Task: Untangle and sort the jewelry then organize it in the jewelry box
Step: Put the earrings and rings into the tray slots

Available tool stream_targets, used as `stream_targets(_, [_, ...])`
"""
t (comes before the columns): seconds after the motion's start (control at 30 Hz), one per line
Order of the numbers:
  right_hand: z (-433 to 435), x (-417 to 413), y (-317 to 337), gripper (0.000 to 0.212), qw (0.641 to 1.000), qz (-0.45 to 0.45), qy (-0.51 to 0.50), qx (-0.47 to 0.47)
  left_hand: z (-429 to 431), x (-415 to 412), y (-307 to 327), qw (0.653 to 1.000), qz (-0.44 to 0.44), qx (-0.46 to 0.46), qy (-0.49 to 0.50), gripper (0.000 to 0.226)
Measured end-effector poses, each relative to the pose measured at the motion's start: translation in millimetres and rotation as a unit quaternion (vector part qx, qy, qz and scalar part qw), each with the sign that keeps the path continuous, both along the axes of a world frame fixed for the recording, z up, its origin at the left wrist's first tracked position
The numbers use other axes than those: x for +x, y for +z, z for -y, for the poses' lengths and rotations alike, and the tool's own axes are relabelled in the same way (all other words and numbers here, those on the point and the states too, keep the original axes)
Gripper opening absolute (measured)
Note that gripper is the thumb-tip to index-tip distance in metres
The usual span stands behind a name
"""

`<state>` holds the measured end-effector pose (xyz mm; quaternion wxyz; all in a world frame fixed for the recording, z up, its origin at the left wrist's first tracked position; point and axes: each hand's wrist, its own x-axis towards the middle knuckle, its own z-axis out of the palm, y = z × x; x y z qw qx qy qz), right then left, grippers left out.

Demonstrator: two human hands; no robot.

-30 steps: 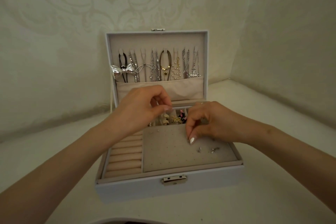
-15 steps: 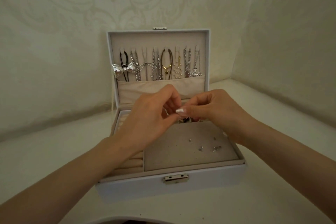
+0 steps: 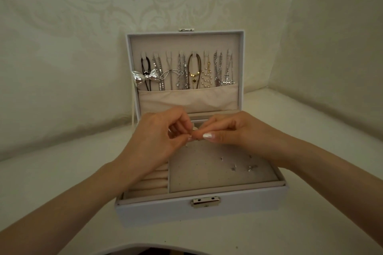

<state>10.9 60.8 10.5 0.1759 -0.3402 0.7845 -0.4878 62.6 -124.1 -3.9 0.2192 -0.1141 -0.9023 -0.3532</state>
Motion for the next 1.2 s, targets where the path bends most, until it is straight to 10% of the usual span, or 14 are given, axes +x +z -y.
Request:
stream_targets(0.33, [20,-2,-6,0.01,0.979,-0.197,-0.05,-0.005,-2,4,2,1.0,0.004,0.001,0.004,0.029])
stream_targets(0.6, [10,-6,2,0.004,0.997,0.017,-0.038,-0.071,2,4,2,0.966,-0.193,-0.155,-0.079,0.013])
stream_targets(0.77, [7,1,5,0.001,0.993,0.042,-0.054,-0.101,1,2,2,0.975,-0.186,-0.094,-0.074,0.021])
stream_targets(1.0, [-15,1,8,0.016,0.983,-0.101,-0.021,0.15,23,1,-5,0.959,-0.163,-0.216,-0.085,0.013])
stream_targets(1.2, [-11,1,3,0.018,0.973,-0.141,-0.042,0.176,29,2,-13,0.952,-0.155,-0.247,-0.099,0.02])
